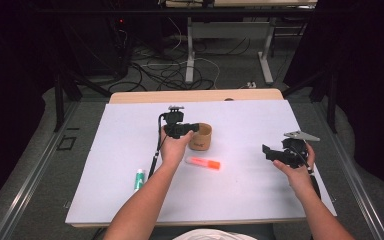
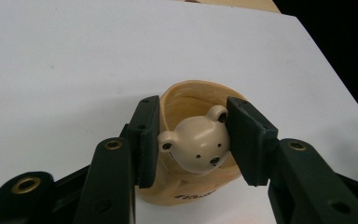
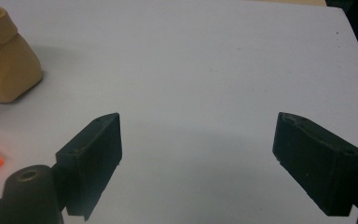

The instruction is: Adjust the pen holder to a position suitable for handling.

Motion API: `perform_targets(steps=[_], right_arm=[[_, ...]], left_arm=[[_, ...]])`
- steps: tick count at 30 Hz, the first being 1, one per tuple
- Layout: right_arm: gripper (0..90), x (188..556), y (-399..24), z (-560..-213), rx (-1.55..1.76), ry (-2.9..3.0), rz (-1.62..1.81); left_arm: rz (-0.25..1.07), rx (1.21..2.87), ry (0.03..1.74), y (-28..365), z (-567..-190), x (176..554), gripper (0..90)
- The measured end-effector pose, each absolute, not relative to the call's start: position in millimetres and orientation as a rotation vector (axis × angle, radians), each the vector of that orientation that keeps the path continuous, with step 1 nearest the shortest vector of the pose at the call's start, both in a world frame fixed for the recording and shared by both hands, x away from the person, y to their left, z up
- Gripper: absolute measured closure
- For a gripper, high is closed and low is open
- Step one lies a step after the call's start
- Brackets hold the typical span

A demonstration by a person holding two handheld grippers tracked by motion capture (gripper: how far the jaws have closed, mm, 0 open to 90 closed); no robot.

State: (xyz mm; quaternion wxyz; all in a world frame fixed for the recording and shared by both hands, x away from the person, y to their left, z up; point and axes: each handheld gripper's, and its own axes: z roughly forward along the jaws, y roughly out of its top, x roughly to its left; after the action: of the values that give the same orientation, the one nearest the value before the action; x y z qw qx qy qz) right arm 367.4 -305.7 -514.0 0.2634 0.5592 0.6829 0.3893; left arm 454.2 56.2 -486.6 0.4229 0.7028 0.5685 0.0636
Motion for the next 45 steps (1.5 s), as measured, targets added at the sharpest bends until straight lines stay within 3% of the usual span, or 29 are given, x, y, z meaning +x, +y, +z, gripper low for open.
perform_targets(steps=[45], right_arm=[[15.0, 367.1, -299.9, -516.6, 1.504, 1.874, 1.053]], left_arm=[[0.139, 1.71, 1.488, 56.4, -492.7, 440.6, 53.4]])
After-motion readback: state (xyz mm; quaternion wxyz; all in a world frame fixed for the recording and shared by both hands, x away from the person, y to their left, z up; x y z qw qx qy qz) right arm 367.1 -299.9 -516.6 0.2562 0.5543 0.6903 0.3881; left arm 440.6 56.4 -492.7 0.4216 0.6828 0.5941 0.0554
